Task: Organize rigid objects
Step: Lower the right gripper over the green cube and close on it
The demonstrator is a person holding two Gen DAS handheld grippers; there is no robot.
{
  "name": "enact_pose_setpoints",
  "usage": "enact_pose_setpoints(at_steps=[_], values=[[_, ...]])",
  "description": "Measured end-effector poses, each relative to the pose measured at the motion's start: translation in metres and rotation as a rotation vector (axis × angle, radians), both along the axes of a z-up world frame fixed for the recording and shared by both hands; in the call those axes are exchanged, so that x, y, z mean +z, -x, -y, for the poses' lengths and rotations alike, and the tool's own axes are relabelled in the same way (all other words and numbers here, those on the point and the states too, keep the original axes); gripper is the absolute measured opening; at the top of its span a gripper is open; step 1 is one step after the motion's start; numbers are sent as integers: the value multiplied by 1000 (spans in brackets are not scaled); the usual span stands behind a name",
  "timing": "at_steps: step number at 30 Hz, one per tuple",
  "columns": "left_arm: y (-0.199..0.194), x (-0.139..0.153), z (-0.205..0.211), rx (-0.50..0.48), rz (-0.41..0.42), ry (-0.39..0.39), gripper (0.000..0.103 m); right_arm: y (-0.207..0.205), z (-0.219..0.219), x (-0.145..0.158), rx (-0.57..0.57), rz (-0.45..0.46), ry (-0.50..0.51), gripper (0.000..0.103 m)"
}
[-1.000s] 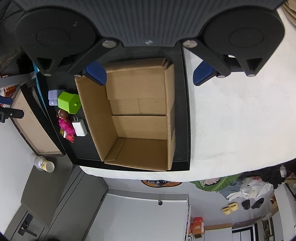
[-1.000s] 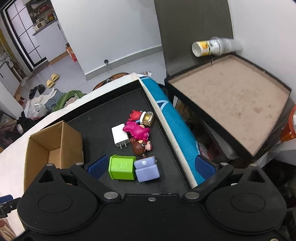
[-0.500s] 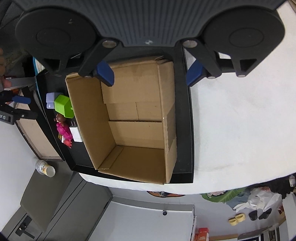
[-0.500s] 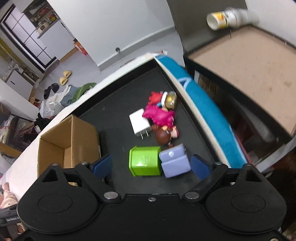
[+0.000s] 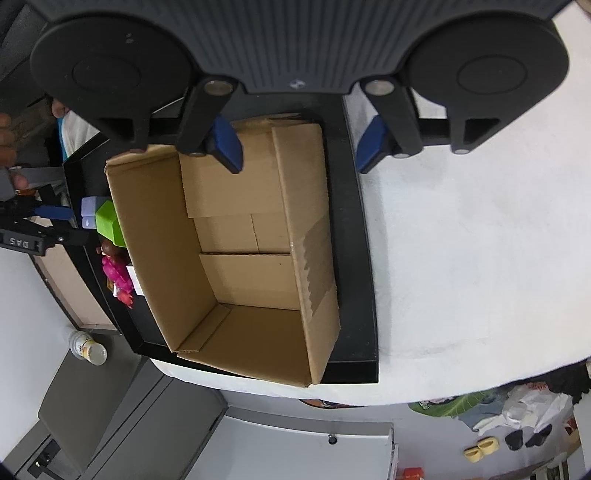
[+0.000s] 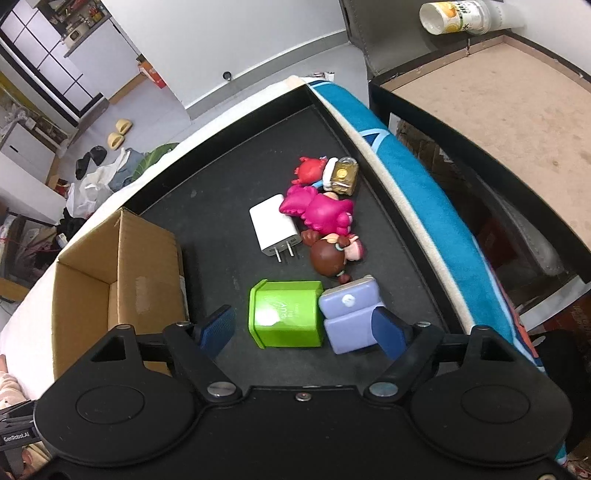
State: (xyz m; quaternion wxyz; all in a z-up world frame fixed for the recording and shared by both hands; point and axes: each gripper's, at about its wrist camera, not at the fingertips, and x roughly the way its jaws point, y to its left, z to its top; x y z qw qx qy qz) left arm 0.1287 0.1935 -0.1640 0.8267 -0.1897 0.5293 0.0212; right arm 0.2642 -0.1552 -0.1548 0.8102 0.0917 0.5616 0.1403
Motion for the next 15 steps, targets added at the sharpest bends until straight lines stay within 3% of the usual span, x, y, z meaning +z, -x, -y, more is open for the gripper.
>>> enact_pose_setpoints(at_steps=[9,15], values=[[-3,-8,-3,-23,-18,15,40,-10,-7,-14,-17,-59,-22,74],[-4,-10,-1,-32,-13,14,32,-14,-6,-16,-32,-64,-79,66]])
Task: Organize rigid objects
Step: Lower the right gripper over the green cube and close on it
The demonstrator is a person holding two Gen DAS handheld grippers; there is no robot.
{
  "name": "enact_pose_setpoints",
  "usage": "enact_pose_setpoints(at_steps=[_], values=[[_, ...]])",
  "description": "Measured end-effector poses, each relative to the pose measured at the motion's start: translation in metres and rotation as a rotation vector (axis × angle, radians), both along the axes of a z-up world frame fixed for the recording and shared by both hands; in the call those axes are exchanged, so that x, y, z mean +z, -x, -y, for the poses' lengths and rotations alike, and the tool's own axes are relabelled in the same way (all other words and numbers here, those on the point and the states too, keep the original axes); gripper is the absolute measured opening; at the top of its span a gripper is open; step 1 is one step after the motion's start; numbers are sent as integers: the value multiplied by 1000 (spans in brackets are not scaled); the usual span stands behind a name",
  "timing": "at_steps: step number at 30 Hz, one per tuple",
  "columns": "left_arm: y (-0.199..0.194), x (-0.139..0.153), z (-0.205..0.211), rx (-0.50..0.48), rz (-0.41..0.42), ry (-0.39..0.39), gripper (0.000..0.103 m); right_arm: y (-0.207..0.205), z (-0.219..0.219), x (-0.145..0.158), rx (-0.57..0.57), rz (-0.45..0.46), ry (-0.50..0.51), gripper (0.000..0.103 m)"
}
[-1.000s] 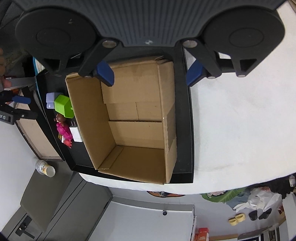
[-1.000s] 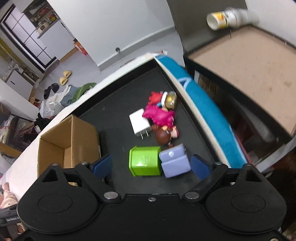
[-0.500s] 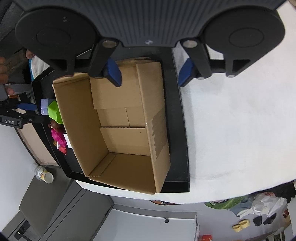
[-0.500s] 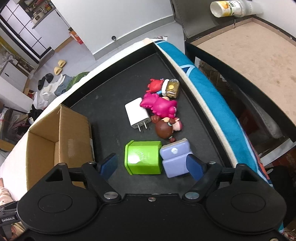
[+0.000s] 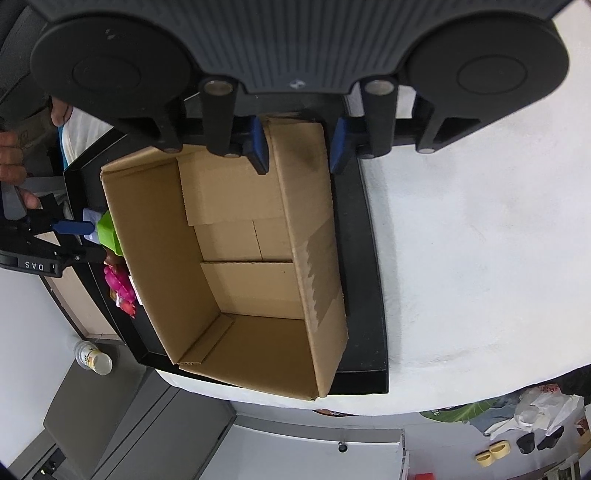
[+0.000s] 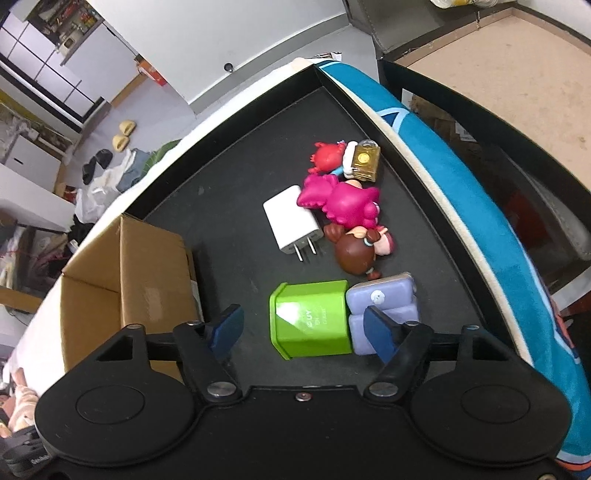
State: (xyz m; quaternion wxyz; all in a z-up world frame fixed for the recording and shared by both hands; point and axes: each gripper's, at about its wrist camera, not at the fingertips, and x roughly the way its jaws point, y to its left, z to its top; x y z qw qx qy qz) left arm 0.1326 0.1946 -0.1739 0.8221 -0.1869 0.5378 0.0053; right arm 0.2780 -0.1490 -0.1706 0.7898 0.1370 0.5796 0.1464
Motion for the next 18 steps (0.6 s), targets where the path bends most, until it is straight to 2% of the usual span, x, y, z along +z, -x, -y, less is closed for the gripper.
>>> enact_pose_setpoints(at_steps=[6,12,18], values=[[-1,-1,1,-2,-1,1,25,1,-5,1,11,4,1,62],[-1,-1,5,-7,0,-5,24,1,-12,-1,48,16,23,62],[-1,-1,4,-10,0,-10,24,3,-27,-1,94,64,99,58]])
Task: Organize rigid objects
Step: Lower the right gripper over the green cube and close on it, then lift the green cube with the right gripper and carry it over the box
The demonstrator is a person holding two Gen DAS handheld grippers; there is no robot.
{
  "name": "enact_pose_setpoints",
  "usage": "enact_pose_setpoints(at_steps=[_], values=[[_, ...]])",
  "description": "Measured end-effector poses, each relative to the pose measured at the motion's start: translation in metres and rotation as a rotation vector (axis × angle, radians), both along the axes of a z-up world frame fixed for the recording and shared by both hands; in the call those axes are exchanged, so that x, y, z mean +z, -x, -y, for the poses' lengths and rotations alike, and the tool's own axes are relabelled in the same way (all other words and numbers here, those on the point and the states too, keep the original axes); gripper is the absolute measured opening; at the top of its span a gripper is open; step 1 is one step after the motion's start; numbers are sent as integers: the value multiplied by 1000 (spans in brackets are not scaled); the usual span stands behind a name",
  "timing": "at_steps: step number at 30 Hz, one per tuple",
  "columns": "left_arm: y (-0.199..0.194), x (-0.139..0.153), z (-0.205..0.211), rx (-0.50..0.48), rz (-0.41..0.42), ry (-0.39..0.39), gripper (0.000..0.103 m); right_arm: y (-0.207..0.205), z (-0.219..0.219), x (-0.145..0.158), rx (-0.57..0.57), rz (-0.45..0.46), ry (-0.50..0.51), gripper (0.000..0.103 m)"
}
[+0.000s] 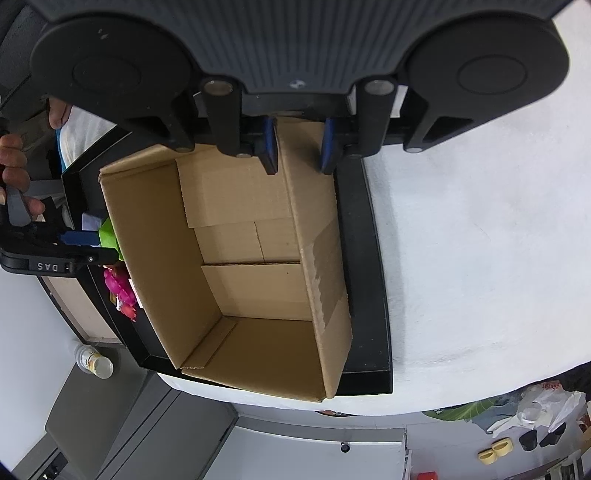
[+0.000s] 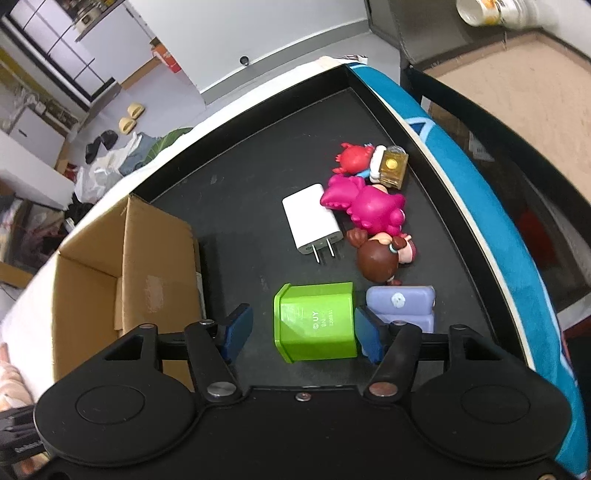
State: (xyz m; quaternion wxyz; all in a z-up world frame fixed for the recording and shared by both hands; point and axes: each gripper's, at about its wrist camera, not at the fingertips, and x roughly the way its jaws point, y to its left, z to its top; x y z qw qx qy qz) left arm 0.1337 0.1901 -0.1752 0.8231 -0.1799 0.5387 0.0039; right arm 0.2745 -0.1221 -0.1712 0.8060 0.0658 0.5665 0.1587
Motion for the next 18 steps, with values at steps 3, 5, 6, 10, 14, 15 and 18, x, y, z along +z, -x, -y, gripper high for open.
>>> enact_pose_setpoints(at_steps=[3,5,6,10,14,15,18], values=[[1,0,0,0,1,-2,23,0,-6,-3,22,21,46,51],[1,0,1,1,3,-4,23,0,-9,-5,34,31,65,50],[1,0,1,0,4,-5,23,0,-11,-5,41,38,76,50],[2,0,1,0,6,-9,22,1,-17,-9,68,43,115,50],[2,1,2,-5,0,-14,22,5,-22,-10,98,54,151,49],[2,1,2,-4,0,-14,22,6,-22,-9,101,57,153,49],[2,2,2,3,-1,-13,22,9,-22,-3,114,79,149,49]])
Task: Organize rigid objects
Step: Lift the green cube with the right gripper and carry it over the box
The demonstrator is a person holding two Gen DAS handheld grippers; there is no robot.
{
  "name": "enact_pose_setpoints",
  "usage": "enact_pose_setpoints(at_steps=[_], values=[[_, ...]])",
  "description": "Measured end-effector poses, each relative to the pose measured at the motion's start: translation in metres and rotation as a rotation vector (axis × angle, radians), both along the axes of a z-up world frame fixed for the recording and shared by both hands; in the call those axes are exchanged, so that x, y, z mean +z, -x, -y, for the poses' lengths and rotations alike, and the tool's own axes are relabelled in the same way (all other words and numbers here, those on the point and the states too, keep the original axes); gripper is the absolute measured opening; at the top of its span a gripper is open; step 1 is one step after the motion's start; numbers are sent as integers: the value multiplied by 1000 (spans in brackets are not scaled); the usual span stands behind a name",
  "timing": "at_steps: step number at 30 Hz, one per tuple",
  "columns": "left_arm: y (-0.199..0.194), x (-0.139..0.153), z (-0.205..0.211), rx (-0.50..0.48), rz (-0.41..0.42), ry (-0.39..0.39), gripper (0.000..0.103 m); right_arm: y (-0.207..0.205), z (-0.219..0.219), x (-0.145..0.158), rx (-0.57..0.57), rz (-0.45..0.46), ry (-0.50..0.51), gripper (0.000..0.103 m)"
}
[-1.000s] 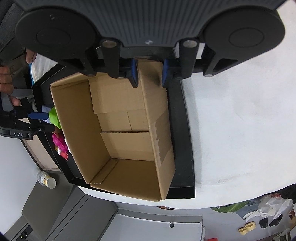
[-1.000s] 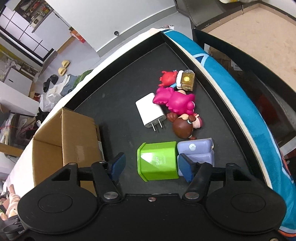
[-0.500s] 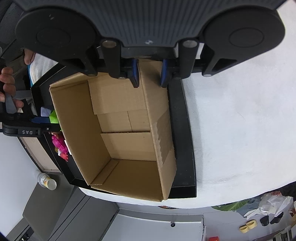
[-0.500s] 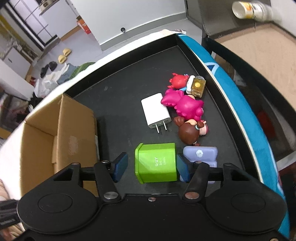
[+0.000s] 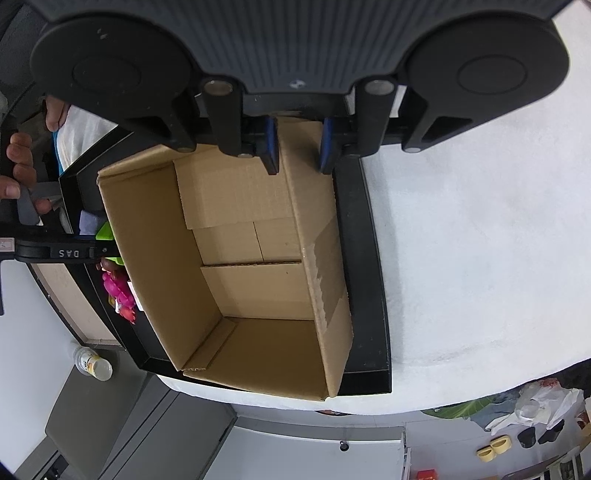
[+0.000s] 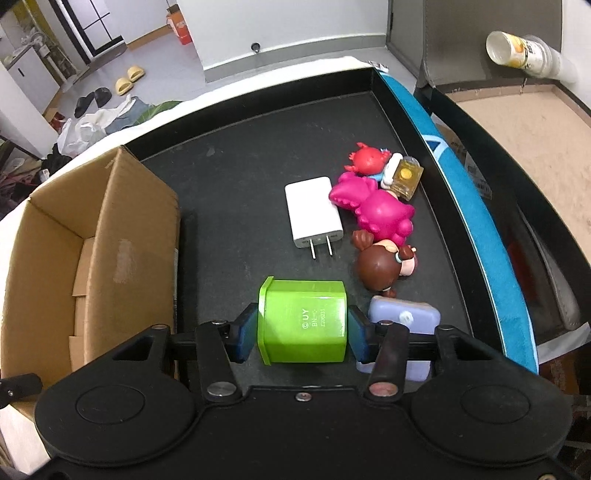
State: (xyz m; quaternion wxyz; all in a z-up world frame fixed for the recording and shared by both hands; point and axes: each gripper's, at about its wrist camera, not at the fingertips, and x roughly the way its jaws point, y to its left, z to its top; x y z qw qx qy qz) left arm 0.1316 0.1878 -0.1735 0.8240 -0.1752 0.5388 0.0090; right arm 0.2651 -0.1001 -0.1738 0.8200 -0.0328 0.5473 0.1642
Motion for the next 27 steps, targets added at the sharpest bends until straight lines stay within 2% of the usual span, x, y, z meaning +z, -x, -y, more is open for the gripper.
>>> enact_pose_setpoints(at_steps=[27], values=[[5,1,0,70,22,23,23,26,-33,60,127,136,64,49]])
